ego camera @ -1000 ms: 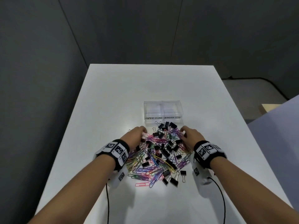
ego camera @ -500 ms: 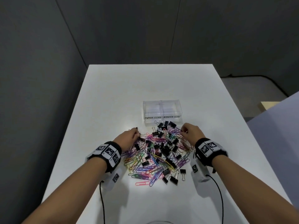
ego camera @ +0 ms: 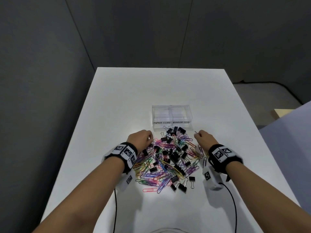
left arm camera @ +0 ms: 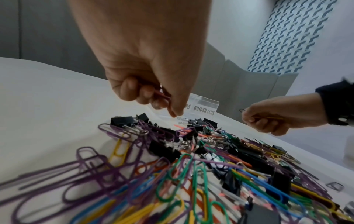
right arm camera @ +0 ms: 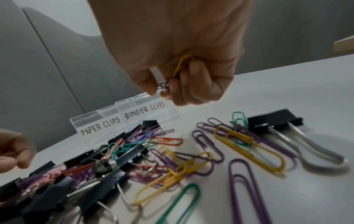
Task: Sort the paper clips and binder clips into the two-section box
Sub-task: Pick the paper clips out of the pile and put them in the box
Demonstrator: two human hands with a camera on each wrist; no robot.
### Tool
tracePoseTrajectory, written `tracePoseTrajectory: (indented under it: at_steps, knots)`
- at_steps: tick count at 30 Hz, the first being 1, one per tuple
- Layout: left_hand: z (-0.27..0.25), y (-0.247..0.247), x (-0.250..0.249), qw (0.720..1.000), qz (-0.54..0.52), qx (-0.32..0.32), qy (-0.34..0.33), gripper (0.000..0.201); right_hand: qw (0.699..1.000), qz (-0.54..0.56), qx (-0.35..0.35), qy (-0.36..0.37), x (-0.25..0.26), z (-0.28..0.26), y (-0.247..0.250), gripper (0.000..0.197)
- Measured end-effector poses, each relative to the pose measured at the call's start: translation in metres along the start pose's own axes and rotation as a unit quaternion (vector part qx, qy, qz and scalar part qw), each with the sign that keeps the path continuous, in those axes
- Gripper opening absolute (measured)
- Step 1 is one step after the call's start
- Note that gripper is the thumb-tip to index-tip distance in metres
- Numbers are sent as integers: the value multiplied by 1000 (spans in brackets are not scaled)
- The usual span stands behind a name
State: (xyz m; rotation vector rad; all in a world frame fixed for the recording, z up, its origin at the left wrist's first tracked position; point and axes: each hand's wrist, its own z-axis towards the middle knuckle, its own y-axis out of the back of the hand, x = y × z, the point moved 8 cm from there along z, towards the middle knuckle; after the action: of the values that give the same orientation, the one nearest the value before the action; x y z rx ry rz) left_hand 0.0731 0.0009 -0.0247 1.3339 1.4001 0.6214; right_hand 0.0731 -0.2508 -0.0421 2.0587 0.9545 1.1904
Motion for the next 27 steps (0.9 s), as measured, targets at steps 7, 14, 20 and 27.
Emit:
tracePoseTrajectory:
  at_steps: [7, 14, 20, 27]
  knots:
    - [9, -12, -24, 996, 70, 27, -51, 36, 1000, -26, 13, 11, -8, 0, 2, 30]
    - [13, -21, -22, 991, 124, 21, -39, 28, 993, -82, -29, -79, -38, -5, 20, 31]
    - [11, -21, -16, 994, 109, 5, -30, 26, 977, -156, 20, -146, -64, -17, 18, 40]
    - [2, -19, -17, 994, 103, -17, -31, 34, 992, -98, 19, -82, -30, -19, -15, 29]
